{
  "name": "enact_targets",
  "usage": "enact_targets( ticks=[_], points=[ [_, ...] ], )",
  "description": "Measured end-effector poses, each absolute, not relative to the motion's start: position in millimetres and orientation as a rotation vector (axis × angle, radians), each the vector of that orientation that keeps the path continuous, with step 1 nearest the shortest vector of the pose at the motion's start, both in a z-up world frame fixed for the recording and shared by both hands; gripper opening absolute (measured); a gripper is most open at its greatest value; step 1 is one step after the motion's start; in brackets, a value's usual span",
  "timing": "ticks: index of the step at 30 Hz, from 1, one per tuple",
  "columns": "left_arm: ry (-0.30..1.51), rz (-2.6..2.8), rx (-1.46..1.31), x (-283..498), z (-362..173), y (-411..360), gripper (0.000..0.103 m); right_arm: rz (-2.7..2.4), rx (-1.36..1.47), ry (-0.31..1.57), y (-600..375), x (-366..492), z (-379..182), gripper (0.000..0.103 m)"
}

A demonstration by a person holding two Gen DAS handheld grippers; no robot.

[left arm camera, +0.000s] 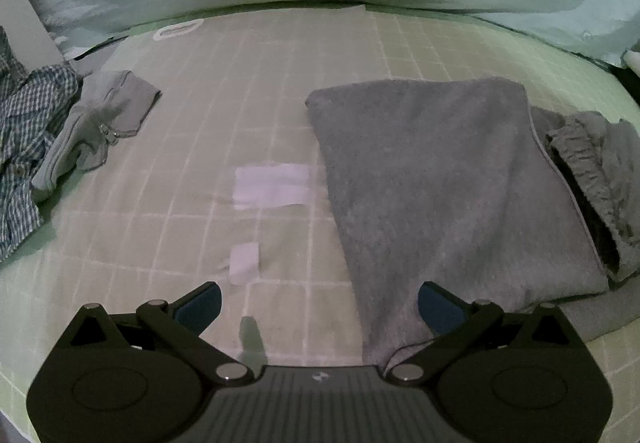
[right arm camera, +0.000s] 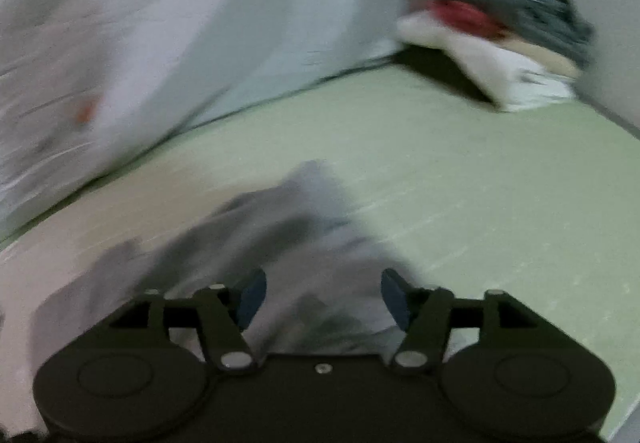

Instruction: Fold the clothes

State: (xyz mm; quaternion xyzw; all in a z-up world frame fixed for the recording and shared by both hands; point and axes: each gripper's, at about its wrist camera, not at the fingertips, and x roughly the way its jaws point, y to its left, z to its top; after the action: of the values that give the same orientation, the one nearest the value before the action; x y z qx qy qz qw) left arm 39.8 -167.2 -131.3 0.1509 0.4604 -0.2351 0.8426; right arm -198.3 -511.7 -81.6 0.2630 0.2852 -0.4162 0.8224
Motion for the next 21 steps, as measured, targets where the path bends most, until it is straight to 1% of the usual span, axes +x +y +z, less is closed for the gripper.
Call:
enact_targets(
  ticks=[5,8,10,11,12,14,17,18,21],
  points=[
    [1.006,-0.507,0.27,43,-135,-171,0.103,-0.958,0.635,0.612,-540,-219,-97,0.074],
    [1.033,-0.517,0.207,47,-137,-173,0.099,-0.952,0.651,0.618,-541,-222,-101,0.076],
    [1.057,-0.521,0.164,49,-140,-175,0.084,-0.945,0.661,0.626,-540,-220,-105,0.076],
    [1.062,-0.519,0.152,49,-140,-176,0.08,-0.941,0.659,0.631,-540,-220,-106,0.077],
    [1.067,-0.517,0.139,50,-141,-178,0.073,-0.936,0.657,0.637,-540,-221,-107,0.077],
    [1.077,-0.513,0.113,50,-143,-181,0.07,-0.926,0.645,0.644,-539,-226,-107,0.077],
    [1.091,-0.53,0.048,53,-144,-182,0.069,-0.922,0.645,0.643,-541,-237,-106,0.078],
    [1.098,-0.535,0.019,55,-144,-182,0.071,-0.922,0.65,0.643,-541,-241,-106,0.078],
    [1.107,-0.494,-0.011,59,-144,-185,0.072,-0.92,0.657,0.658,-546,-251,-108,0.079]
  ],
)
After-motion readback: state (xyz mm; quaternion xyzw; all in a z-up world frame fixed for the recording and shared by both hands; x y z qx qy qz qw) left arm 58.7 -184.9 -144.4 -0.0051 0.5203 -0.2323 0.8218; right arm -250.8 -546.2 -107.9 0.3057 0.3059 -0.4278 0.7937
